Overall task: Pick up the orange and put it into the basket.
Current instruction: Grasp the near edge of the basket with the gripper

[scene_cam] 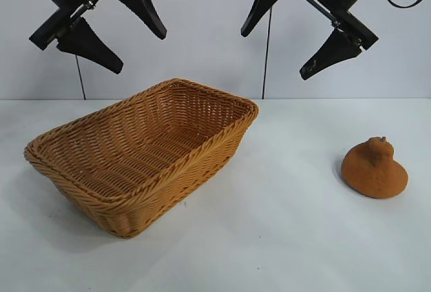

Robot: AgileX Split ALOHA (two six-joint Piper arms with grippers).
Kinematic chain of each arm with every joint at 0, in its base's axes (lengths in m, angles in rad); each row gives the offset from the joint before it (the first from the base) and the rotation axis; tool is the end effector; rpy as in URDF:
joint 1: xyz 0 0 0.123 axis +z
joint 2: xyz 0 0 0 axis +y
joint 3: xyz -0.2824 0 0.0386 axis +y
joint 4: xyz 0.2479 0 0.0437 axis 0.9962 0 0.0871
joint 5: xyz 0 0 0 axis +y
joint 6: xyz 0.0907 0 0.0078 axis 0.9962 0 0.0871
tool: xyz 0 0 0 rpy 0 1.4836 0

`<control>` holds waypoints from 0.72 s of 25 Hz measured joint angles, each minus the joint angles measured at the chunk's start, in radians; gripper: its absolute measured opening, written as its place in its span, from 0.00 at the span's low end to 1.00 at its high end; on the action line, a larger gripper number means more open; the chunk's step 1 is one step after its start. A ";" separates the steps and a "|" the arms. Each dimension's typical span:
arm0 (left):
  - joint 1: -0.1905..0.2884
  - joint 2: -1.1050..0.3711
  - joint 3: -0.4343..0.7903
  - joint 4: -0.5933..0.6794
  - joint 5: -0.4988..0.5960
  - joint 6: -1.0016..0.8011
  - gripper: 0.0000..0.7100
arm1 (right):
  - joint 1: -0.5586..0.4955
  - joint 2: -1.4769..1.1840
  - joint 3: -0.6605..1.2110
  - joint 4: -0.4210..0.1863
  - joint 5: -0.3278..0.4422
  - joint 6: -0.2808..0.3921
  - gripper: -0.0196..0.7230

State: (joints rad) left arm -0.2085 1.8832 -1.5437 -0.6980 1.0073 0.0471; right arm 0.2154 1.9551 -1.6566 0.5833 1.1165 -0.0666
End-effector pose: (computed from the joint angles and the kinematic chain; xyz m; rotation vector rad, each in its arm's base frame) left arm 0.3851 -0.1321 0.2693 -0.0474 2.7414 -0.9487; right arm 0.3968 0.1330 0.2640 -0.1204 2.8288 0.8288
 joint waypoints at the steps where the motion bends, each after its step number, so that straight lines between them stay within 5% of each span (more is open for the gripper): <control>1: 0.014 -0.001 0.000 0.000 0.013 -0.001 0.72 | 0.000 0.000 0.000 0.000 0.000 -0.003 0.96; 5: 0.069 -0.056 0.013 0.021 0.053 -0.056 0.72 | 0.000 0.000 0.000 0.000 0.002 -0.014 0.96; 11: 0.073 -0.229 0.087 0.191 0.059 -0.307 0.72 | 0.000 0.000 0.000 0.000 0.006 -0.015 0.96; 18: 0.073 -0.367 0.363 0.304 -0.089 -0.674 0.72 | 0.000 0.000 0.000 0.000 0.006 -0.017 0.96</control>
State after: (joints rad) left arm -0.1352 1.5158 -1.1811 -0.3939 0.9187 -0.6272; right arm 0.2154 1.9551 -1.6566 0.5833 1.1227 -0.0840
